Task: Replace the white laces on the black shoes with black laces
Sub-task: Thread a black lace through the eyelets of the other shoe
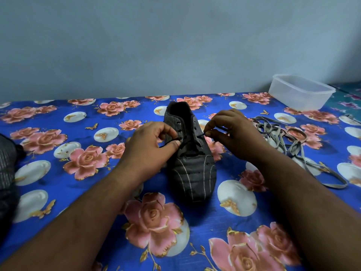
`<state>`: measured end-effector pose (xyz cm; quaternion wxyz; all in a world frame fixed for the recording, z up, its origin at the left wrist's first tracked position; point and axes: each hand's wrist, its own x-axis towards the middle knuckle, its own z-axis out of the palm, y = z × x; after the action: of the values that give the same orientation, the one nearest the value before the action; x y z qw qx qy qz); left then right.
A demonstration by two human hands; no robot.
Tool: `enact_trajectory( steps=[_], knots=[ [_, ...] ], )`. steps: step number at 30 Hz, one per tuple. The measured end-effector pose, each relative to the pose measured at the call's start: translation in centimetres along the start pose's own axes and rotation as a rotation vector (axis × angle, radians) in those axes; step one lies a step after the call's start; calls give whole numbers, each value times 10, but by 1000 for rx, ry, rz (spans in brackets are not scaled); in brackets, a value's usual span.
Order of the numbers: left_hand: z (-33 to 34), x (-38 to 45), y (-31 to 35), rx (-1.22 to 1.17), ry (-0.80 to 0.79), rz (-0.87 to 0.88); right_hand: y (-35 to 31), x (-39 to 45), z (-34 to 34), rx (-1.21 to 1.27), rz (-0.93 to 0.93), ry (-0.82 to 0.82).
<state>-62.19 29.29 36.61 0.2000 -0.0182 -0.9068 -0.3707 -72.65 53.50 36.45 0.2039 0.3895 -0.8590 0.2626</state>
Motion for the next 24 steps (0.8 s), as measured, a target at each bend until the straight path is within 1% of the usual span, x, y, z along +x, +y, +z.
enact_trajectory(
  steps=[2, 3, 5, 7, 9, 14, 16, 19, 20, 24],
  knots=[
    [-1, 2, -8, 38, -40, -2, 1, 0, -1, -11, -4, 0],
    [-1, 4, -11, 19, -81, -23, 1, 0, -2, -11, -3, 7],
    [-2, 6, -16, -116, -161, -80, 1, 0, -2, -7, 2, 12],
    [-5, 7, -19, -175, -195, -69, 0, 0, -1, -9, 0, -3],
    [-11, 10, -23, -115, -198, -4, 1, -1, 0, -17, -8, -6],
    [-22, 15, -31, 120, -191, 104, 3, -1, -1, -43, 5, -2],
    [-21, 15, -33, 80, -206, 129, 3, -1, 0, -14, 6, -7],
    [-17, 12, -29, -202, -229, 8, 5, -2, 1, 45, 7, -8],
    [-16, 11, -26, -231, -227, -33, 5, -2, 0, 49, -9, -21],
    [-18, 11, -24, -117, -205, -99, 8, -2, -1, 13, -68, -79]
  ],
)
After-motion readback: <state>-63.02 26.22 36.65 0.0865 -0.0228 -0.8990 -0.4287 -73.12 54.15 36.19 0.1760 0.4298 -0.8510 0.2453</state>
